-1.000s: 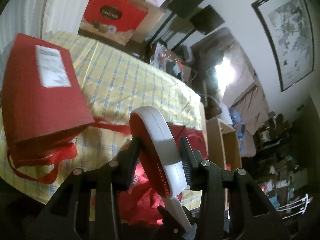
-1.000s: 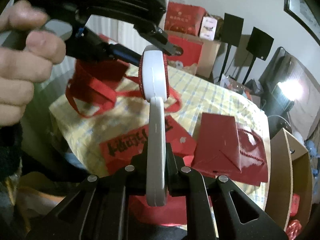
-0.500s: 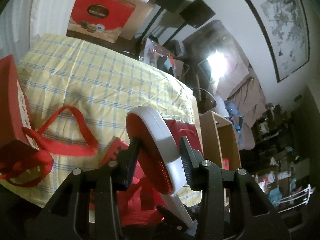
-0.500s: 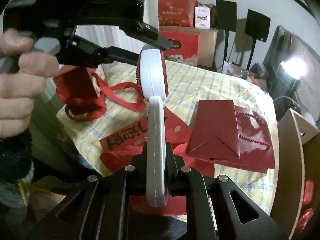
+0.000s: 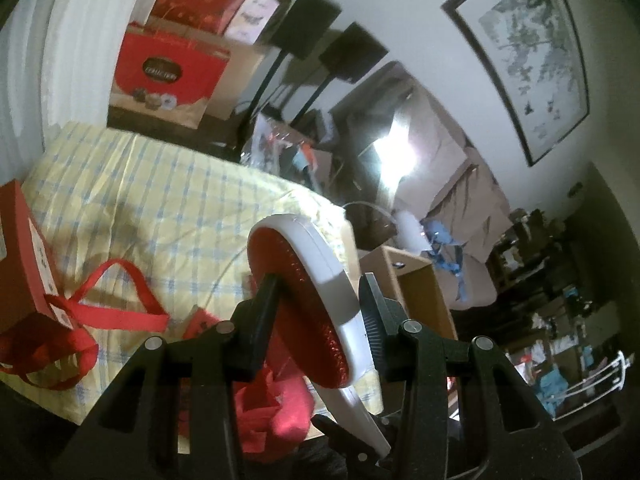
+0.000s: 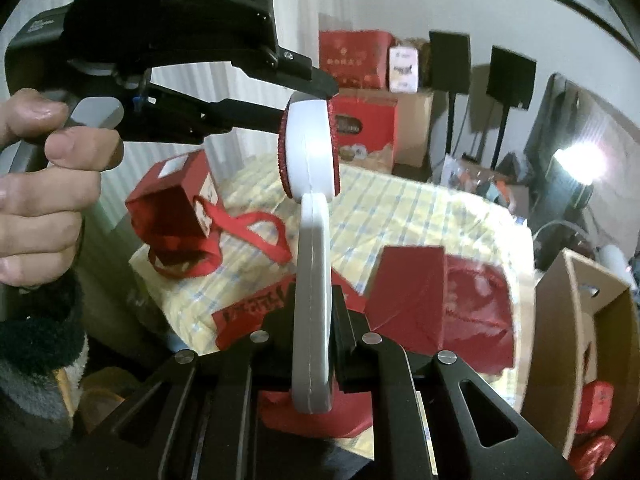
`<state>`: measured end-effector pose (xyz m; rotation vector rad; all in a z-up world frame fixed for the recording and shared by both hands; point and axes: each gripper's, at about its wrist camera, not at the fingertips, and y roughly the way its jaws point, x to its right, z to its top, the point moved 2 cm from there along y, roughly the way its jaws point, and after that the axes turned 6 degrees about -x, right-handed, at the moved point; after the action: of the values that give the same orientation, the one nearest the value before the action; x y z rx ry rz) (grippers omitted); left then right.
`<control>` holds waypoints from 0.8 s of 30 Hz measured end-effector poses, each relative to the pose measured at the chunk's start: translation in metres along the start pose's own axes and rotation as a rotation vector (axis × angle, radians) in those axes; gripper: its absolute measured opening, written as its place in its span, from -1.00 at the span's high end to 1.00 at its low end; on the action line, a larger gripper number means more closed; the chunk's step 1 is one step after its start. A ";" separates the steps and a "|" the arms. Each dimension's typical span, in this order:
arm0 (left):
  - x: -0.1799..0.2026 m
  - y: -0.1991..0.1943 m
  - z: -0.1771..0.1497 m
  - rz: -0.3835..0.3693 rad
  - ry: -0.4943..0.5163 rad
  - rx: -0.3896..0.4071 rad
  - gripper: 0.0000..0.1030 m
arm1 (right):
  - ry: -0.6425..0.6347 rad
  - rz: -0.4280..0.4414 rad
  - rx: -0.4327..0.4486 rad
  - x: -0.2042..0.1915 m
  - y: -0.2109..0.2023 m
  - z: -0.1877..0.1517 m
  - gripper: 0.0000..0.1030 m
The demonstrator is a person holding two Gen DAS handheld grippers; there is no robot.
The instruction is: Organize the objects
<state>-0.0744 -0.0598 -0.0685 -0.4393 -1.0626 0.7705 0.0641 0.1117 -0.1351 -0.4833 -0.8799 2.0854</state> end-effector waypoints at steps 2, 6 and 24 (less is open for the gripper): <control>0.010 -0.007 0.001 -0.001 0.028 0.029 0.26 | -0.011 -0.016 0.019 0.000 -0.007 0.002 0.76; 0.035 -0.012 -0.001 0.053 0.099 0.088 0.26 | -0.028 -0.056 0.042 -0.001 -0.012 0.007 0.76; 0.116 0.003 -0.012 0.073 0.249 0.149 0.36 | 0.038 -0.167 0.076 0.041 -0.043 0.002 0.76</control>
<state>-0.0337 0.0291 -0.0052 -0.4358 -0.7557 0.8298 0.0612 0.1621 -0.1039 -0.3940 -0.7881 1.9430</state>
